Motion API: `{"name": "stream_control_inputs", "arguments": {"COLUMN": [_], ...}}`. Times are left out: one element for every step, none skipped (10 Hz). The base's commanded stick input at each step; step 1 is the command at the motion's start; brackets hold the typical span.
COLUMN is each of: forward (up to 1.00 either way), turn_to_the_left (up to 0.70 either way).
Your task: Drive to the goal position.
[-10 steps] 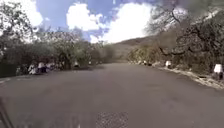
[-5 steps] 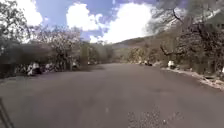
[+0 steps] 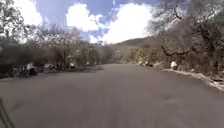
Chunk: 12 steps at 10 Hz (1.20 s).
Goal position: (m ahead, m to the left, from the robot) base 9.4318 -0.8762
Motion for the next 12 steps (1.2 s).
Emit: {"name": "stream_control_inputs", "arguments": {"forward": [0.70, 0.70, 0.70, 0.70, 0.70, 0.70, 0.70, 0.70, 0.70, 0.70, 0.70, 0.70], "turn_to_the_left": [0.00, 0.00, 0.00, 0.00, 0.00, 0.00, 0.00, 0.00, 0.00, 0.00, 0.00, 0.00]}}
